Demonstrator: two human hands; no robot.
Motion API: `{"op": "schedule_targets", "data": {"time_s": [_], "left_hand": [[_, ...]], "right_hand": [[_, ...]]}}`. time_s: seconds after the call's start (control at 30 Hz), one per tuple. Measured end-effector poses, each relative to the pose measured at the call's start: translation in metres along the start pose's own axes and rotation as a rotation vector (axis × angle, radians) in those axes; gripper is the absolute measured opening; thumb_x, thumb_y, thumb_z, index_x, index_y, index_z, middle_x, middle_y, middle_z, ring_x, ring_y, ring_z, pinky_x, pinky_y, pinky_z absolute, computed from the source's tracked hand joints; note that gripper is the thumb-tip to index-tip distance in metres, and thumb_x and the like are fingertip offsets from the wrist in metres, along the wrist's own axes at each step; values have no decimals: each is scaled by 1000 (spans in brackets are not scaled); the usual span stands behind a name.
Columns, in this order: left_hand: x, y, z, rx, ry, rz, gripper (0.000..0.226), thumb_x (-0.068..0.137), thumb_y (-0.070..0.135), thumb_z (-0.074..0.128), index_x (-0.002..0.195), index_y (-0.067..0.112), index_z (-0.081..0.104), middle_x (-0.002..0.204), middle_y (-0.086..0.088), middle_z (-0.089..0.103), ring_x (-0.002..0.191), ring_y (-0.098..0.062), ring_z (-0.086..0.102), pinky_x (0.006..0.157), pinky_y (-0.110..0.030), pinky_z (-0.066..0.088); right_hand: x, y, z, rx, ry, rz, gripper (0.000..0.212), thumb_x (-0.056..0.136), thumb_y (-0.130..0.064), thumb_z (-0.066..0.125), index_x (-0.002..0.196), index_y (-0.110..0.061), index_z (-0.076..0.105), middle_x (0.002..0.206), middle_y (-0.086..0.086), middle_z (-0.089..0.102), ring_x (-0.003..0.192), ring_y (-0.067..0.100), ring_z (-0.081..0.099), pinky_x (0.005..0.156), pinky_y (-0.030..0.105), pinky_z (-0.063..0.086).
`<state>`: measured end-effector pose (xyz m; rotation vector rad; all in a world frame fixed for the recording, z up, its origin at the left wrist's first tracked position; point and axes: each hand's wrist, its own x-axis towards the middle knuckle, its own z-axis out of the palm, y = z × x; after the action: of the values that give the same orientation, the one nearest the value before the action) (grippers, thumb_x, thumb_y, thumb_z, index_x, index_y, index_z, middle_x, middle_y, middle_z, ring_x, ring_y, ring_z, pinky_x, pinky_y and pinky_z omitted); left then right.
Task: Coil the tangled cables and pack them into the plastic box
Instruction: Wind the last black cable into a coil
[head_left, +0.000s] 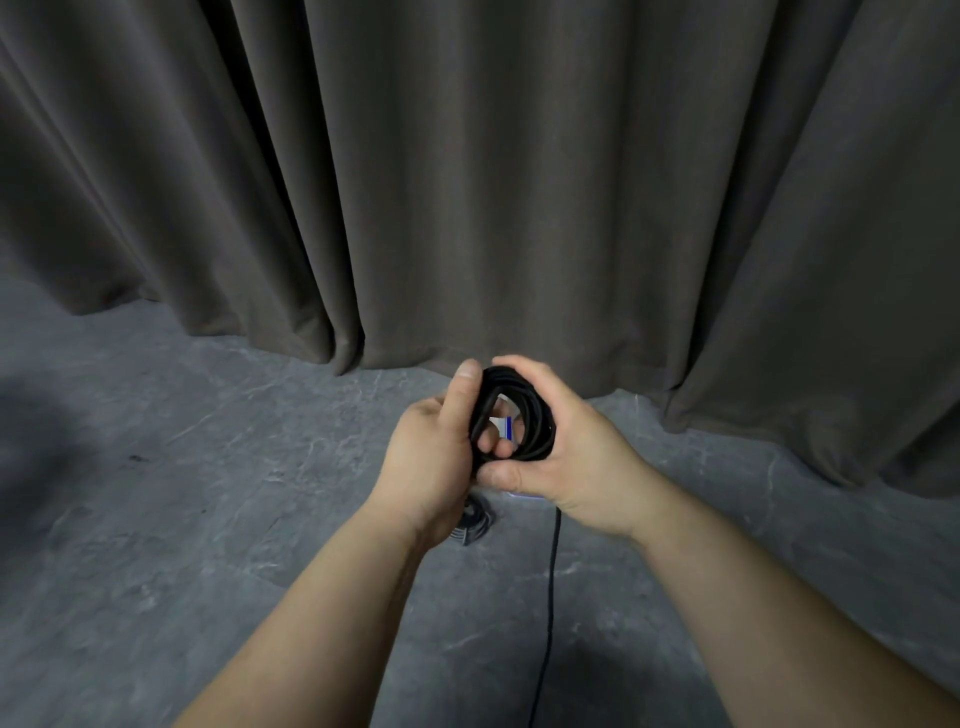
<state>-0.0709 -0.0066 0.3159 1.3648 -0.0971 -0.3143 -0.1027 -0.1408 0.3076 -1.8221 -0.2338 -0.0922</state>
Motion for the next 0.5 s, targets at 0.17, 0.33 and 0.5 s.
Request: {"op": "schedule_targets", "data": {"time_s": [0.17, 0.33, 0.5], "left_hand": [[-1, 3, 1, -24, -31, 1, 48, 89, 52, 48, 78, 7, 62, 48, 4, 45, 50, -13, 49, 53, -27, 41], [-6, 10, 1, -192, -176, -67, 37, 82, 45, 52, 72, 9, 51, 45, 3, 36, 44, -8, 48, 49, -21, 44], [-3, 4, -1, -203, -163, -19, 33, 81, 39, 57, 71, 10, 45, 50, 0, 40, 48, -12, 47, 51, -23, 44]], "right_hand": [[-1, -3, -3, 32, -9, -19, 72, 72, 2, 80, 121, -38, 47, 95, -6, 66, 82, -3, 59, 78, 10, 45], [2, 5, -2, 10, -45, -6, 81, 68, -23, 83, 135, -38, 41, 108, -12, 61, 92, 8, 57, 95, 39, 50], [4, 9, 1, 3, -81, 18, 86, 70, -26, 83, 138, -43, 33, 108, -21, 57, 104, -1, 57, 97, 23, 45]]}}
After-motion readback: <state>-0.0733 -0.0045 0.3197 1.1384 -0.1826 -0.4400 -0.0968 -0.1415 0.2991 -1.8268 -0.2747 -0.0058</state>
